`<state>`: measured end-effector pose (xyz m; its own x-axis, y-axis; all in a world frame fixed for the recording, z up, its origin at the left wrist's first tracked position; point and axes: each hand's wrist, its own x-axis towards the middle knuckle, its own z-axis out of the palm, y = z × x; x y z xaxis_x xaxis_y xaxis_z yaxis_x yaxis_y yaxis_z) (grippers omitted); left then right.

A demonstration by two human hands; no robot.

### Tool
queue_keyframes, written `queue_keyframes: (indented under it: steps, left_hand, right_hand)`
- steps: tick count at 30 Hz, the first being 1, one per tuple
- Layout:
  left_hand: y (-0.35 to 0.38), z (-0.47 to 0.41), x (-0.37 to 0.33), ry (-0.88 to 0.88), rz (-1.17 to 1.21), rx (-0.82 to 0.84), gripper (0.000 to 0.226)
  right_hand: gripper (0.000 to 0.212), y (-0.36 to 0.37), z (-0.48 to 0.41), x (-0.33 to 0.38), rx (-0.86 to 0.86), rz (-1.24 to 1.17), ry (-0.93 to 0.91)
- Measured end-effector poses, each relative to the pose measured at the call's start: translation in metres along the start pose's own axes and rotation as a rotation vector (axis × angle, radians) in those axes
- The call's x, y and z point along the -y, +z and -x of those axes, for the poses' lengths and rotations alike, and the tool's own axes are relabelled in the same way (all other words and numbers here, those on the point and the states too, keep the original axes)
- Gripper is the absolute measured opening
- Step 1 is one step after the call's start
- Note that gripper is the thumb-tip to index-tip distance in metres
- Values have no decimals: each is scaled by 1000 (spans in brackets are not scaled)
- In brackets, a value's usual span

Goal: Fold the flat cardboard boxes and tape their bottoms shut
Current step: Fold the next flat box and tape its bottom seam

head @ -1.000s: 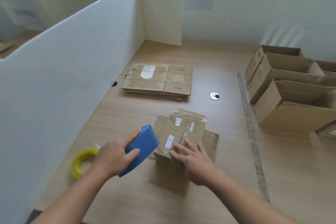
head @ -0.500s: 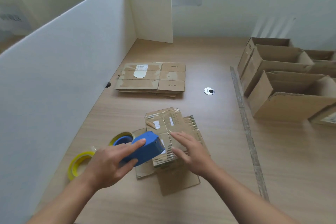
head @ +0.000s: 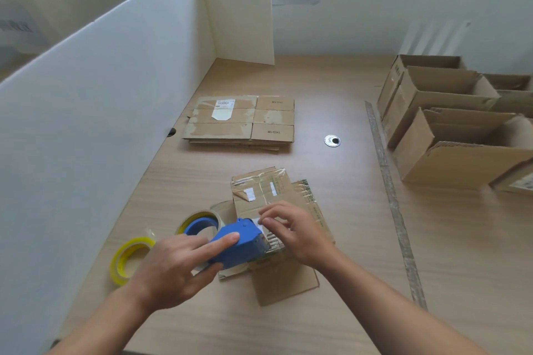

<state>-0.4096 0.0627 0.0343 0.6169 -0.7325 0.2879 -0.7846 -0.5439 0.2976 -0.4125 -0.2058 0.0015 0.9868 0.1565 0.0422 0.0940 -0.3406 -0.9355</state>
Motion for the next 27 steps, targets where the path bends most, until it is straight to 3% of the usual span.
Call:
queue_keyframes:
  steps: [4,10,14,17,27]
  left_hand:
    - [3,1,0,-29,91,73,62]
    - [4,-4,2,-268,314,284,62]
    - [-2,0,9,-403,357,379,63]
    - [-11,7,15,-518,444,430,60]
    - [7,-27,10,-718,416,588,50]
  right_hand:
    - [13,-2,2,-3,-9,-11,89]
    - [14,-10,17,-16,-2,36,201]
    - [21,-43,33,-35,-227,-1,324]
    - [22,-67,49,-55,-262,-36,432]
    - [35,-51,29,-74,-232,208,508]
